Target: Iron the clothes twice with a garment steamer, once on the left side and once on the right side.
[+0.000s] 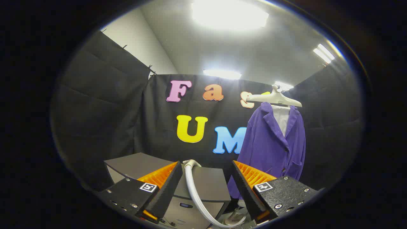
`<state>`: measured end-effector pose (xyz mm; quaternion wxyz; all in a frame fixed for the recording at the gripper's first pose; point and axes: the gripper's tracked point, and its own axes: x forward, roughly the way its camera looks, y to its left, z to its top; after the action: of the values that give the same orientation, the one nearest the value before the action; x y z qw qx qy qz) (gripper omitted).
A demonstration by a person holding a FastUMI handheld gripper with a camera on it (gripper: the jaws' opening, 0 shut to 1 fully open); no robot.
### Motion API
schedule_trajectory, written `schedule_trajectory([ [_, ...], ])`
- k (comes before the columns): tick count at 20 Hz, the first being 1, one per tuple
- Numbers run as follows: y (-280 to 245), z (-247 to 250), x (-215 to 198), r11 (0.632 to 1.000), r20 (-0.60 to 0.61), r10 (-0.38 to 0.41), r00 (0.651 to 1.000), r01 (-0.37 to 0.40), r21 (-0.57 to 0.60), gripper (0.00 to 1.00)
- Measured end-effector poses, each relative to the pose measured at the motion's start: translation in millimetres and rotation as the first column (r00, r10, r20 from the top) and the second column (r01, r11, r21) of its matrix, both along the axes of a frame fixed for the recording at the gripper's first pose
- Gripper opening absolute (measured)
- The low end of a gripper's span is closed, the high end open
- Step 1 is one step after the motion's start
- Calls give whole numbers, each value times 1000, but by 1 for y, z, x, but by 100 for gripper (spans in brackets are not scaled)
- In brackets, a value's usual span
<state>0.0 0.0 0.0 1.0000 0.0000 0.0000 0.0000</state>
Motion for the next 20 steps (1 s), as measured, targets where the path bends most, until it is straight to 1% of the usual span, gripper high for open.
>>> schedule_trajectory([
  [2, -1, -1, 6, 1000, -3, -11, 1000, 11, 9, 95],
  [6, -12, -8, 23, 998, 6, -61, 998, 61, 4, 95],
  [9, -19, -30, 32, 996, -32, -76, 997, 75, -37, 95],
  [11, -23, -38, 36, 995, -50, -97, 994, 96, -37, 95],
  [15, -13, -37, 43, 996, -47, -88, 995, 88, 6, 95],
  [18, -14, -39, 50, 995, -36, -99, 994, 99, -10, 95],
  [20, -15, -45, 54, 995, -56, -100, 993, 98, -27, 95],
])
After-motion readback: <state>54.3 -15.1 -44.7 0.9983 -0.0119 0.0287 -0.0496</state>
